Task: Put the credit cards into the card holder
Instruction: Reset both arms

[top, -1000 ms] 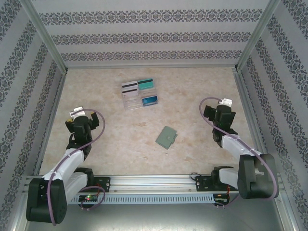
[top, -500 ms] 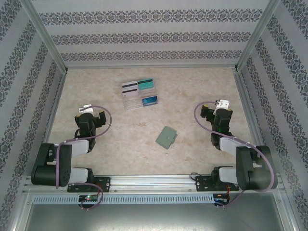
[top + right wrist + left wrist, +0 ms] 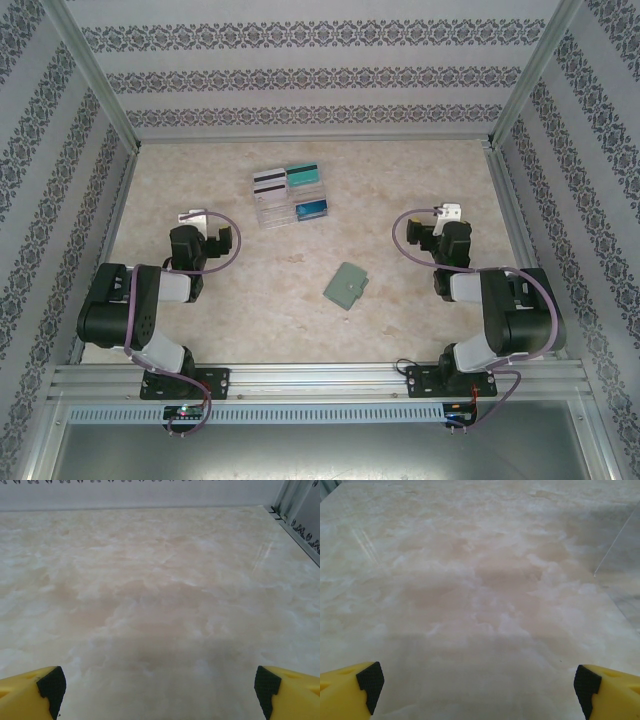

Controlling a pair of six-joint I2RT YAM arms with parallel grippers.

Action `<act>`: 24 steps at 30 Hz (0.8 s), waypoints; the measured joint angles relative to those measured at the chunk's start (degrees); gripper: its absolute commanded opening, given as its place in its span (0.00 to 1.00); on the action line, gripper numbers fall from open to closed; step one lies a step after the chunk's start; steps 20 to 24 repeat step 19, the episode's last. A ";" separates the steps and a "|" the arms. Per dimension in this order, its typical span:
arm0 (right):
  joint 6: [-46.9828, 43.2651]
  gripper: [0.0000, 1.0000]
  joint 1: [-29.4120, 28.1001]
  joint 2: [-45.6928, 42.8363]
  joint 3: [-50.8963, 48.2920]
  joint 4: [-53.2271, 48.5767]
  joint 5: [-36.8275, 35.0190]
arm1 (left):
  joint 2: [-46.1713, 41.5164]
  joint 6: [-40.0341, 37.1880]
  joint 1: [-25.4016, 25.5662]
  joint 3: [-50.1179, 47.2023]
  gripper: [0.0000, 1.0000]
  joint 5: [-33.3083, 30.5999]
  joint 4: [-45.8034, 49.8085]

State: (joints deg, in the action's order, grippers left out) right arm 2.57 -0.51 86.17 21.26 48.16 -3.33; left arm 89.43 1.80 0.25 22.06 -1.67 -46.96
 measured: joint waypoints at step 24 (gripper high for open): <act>-0.02 0.98 0.00 0.00 0.13 0.11 0.46 | 0.00 -0.37 0.00 0.13 1.00 1.49 0.00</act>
